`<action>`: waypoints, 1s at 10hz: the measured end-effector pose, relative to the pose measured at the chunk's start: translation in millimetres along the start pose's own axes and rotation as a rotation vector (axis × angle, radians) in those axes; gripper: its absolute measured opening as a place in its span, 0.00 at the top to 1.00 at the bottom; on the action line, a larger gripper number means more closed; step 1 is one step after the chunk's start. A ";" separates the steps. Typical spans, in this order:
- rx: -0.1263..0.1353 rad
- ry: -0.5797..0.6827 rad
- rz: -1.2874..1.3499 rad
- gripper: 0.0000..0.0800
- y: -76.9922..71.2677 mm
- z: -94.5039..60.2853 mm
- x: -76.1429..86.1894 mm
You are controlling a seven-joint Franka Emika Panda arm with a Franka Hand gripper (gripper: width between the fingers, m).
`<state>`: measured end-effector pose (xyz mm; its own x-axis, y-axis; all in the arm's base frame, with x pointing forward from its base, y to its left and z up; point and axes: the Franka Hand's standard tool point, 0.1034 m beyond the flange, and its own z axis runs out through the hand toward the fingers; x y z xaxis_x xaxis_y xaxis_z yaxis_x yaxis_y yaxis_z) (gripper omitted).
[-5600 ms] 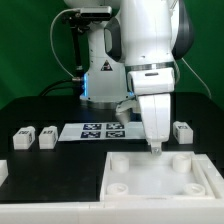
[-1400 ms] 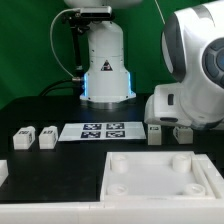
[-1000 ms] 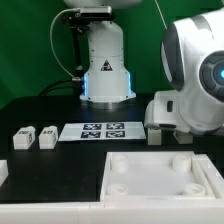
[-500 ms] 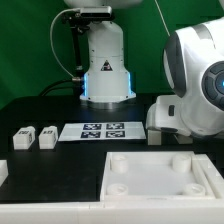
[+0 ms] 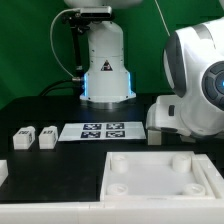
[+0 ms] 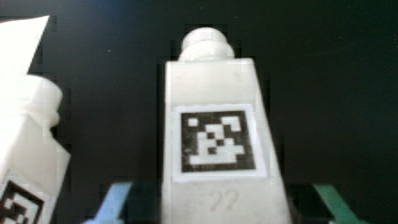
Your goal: Assemble one leg
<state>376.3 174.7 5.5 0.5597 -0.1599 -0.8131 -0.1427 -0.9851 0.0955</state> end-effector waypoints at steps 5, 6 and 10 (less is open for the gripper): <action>0.012 -0.010 -0.014 0.63 14.1 -34.5 -10.6; 0.022 -0.019 -0.034 0.63 24.2 -57.4 -20.4; 0.049 0.119 -0.045 0.63 26.1 -81.6 -14.9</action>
Offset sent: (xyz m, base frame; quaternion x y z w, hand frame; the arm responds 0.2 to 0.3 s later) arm 0.0189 -0.0180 0.0270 -0.0172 0.0048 -0.0013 0.9998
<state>430.9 146.3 67.0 0.6592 -0.1249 -0.7415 -0.1534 -0.9877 0.0301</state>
